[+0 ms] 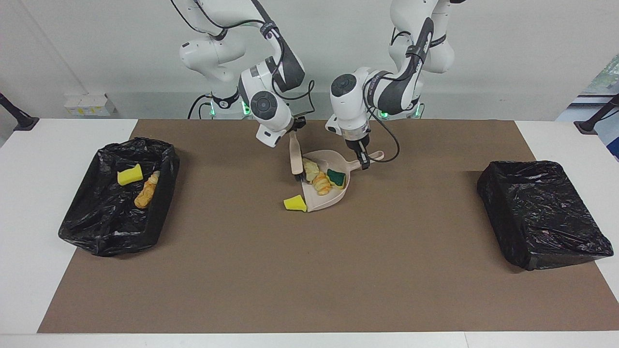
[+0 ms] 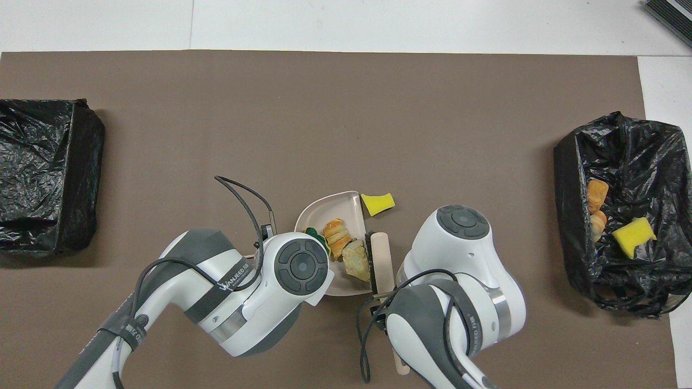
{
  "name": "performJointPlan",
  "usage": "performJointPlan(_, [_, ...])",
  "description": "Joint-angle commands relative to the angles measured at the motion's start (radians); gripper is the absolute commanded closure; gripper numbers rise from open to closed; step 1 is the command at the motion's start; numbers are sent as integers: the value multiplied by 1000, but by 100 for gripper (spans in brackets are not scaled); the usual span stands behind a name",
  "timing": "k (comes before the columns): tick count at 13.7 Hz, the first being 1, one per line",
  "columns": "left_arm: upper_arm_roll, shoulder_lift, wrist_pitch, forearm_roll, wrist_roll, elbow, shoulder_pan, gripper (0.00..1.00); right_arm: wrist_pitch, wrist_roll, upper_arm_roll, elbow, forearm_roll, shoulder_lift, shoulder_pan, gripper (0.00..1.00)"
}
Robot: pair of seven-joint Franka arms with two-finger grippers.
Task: Sweep and dump trash in bin
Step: 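Brush the remaining bread pieces into the dustpan with the right gripper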
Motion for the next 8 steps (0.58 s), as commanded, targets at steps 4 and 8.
performJointPlan(4, [-2, -3, -12, 14, -4, -10, 17, 100, -68, -23, 4, 194, -278, 103, -62, 100])
performJointPlan(8, [-2, -4, -39, 14, -2, -10, 17, 100, -94, -52, 5, 360, -404, 247, -120, 100])
